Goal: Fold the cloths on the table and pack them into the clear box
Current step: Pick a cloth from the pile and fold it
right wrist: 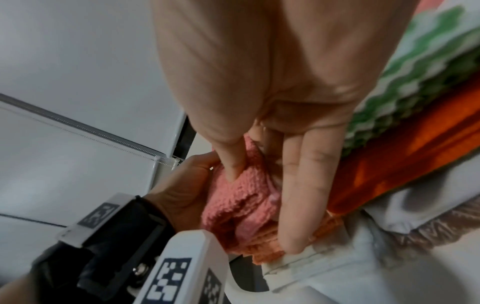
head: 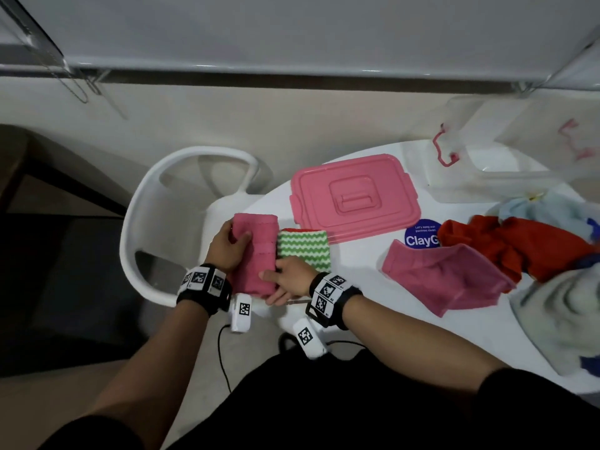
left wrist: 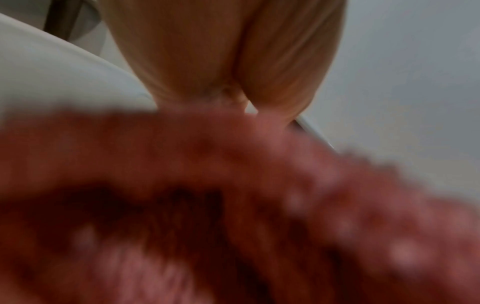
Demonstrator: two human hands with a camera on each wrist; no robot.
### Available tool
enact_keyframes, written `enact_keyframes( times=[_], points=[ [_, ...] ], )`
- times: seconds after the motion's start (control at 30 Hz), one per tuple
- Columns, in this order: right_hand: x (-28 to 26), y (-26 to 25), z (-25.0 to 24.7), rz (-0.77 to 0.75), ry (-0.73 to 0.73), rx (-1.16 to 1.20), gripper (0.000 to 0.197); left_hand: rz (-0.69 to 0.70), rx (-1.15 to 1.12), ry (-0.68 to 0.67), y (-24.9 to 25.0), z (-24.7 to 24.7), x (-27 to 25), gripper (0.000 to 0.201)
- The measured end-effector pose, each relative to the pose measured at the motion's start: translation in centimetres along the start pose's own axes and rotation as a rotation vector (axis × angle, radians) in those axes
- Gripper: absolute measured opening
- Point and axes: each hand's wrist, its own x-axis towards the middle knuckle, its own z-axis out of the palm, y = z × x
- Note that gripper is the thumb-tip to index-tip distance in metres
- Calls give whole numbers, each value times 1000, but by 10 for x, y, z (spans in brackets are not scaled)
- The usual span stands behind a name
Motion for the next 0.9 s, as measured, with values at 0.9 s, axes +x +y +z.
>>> enact_keyframes(
  times=[0.9],
  points=[
    [28, 60, -46, -282, 382, -1276, 93, 406, 845, -60, -24, 50, -16, 69]
  ],
)
